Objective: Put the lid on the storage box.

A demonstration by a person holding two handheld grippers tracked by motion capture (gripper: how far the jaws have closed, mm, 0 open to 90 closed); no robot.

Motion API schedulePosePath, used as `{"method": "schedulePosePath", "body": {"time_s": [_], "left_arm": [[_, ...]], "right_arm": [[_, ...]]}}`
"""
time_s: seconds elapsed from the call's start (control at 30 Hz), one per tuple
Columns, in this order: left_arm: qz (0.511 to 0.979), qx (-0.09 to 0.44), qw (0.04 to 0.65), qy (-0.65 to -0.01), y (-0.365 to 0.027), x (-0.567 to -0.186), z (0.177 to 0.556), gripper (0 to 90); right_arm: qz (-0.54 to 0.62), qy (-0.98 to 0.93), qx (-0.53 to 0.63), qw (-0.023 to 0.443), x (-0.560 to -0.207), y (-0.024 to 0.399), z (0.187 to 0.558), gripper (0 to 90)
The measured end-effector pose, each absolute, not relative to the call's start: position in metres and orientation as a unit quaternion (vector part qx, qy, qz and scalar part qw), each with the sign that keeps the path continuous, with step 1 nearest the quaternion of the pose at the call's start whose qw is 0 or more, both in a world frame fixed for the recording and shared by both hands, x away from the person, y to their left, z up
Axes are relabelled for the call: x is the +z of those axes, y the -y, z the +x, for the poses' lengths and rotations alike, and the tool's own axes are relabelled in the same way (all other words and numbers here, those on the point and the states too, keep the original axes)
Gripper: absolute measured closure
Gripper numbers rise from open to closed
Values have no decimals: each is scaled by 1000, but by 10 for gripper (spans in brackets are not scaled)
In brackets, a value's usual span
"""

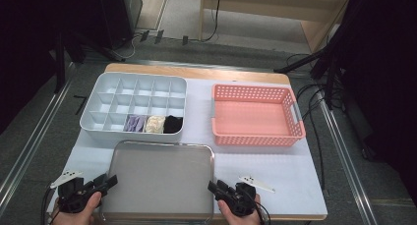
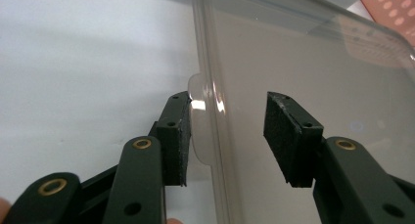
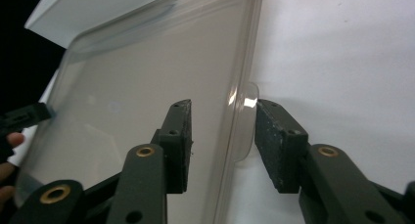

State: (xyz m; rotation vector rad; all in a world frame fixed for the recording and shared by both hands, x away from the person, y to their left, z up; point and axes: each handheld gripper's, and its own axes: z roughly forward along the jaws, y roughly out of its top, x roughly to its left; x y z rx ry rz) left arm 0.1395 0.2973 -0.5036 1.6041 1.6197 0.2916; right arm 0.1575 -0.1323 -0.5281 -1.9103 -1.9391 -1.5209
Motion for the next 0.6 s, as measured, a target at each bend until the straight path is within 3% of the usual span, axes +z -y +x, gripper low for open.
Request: {"method": "schedulePosePath", "body": {"time_s": [0.4,0.6], "left_arm": [[650,116,408,-631,-299,-504,139,539],[650,115,407,-632,-299,-504,138,542]], "right_arm": [[-623,620,-477,-6,-528,139,161,557],[-621,621,-477,12,-529,138,163,584]]}}
